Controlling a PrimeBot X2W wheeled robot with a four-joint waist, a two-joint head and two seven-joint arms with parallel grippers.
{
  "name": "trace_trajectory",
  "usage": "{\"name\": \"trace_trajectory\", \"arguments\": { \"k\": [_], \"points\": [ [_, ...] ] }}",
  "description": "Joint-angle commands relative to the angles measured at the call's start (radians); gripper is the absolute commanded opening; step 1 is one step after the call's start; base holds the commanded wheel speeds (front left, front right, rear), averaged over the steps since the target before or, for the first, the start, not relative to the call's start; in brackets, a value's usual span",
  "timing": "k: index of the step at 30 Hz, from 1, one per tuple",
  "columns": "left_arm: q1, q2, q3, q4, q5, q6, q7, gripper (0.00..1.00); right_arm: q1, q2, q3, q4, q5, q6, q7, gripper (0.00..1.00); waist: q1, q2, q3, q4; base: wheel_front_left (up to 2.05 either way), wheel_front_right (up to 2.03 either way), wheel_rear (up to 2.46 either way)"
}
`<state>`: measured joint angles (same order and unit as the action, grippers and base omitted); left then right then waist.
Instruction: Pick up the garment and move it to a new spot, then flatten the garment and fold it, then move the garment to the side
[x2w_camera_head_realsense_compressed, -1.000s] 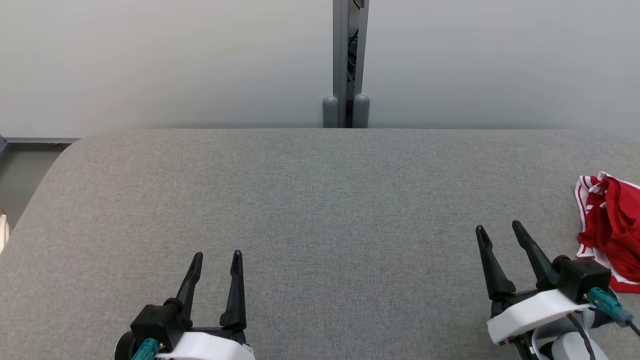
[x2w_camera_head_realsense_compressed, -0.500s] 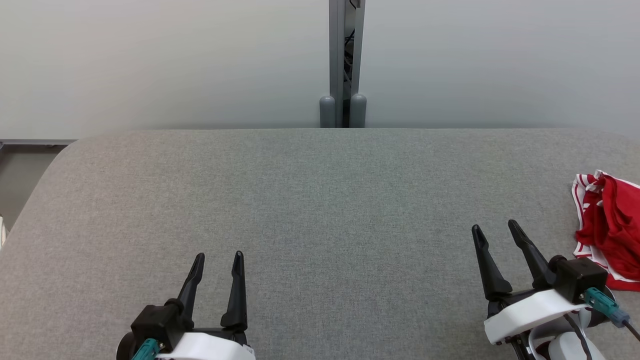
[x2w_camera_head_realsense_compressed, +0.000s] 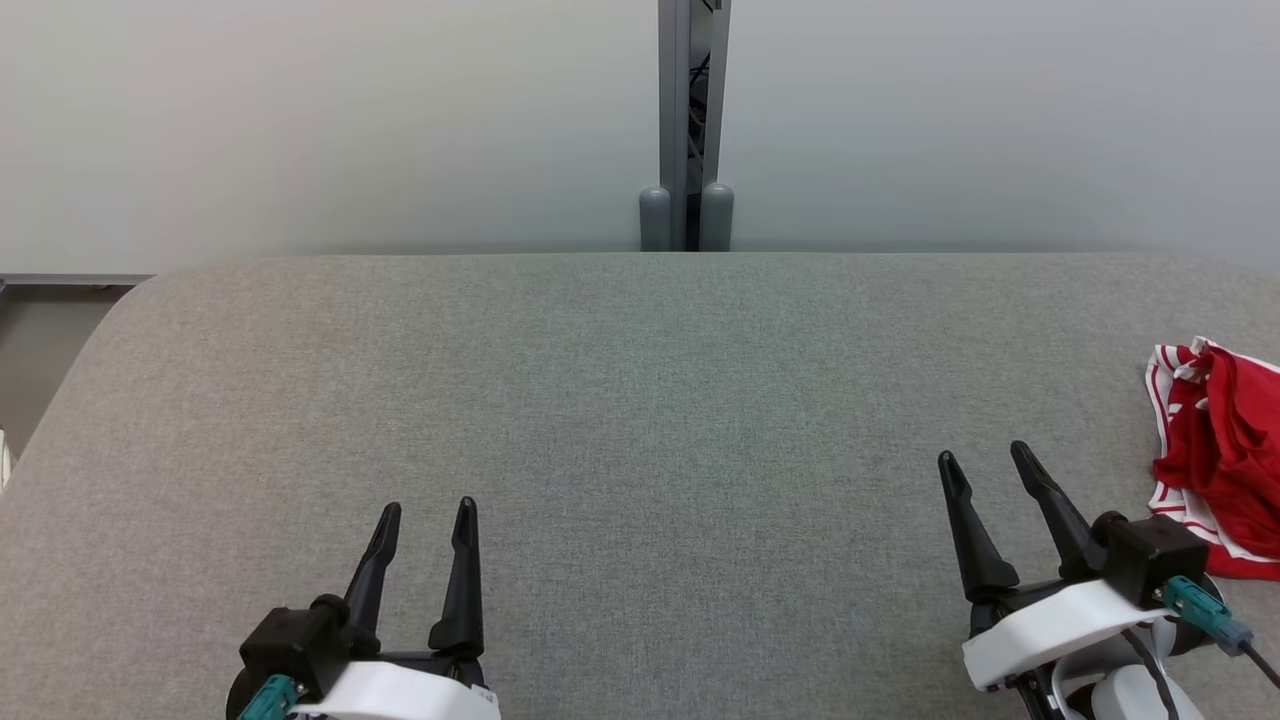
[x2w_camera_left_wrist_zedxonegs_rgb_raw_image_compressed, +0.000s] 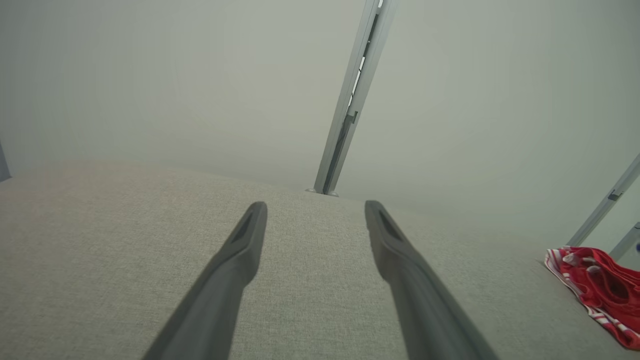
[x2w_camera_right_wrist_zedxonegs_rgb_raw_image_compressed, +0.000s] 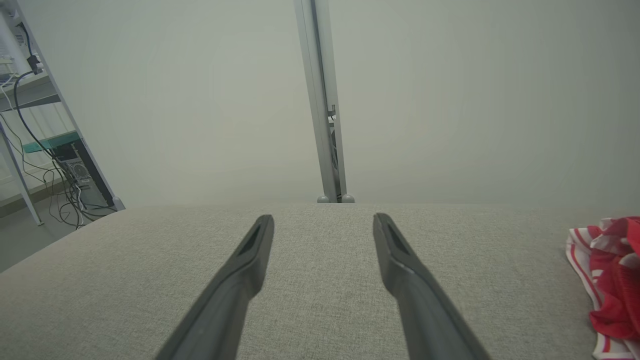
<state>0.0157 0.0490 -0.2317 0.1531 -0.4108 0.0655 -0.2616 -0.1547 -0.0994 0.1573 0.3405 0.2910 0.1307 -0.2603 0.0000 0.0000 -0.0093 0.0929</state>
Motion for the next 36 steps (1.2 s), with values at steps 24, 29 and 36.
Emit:
{"name": "trace_trajectory", "arguments": {
  "k": [24,29,36],
  "points": [
    [0.009,0.004,0.028,0.006,-0.057,-0.018,-0.002,1.00,0.004,-0.005,0.002,0.005,0.014,0.000,-0.008,1.00,0.0000,0.0000,0.007,0.001,0.00,0.00,0.00],
    [0.007,0.004,0.030,0.009,-0.061,-0.019,-0.002,1.00,0.000,-0.007,0.004,0.009,0.016,0.000,-0.008,1.00,0.0000,0.0000,0.006,0.001,0.00,0.00,0.00],
    [0.011,0.004,0.029,0.015,-0.086,-0.025,-0.002,1.00,-0.002,-0.009,0.004,0.012,0.018,0.000,-0.008,1.00,0.0000,0.0000,0.005,0.003,0.00,0.00,0.00]
  ]
}}
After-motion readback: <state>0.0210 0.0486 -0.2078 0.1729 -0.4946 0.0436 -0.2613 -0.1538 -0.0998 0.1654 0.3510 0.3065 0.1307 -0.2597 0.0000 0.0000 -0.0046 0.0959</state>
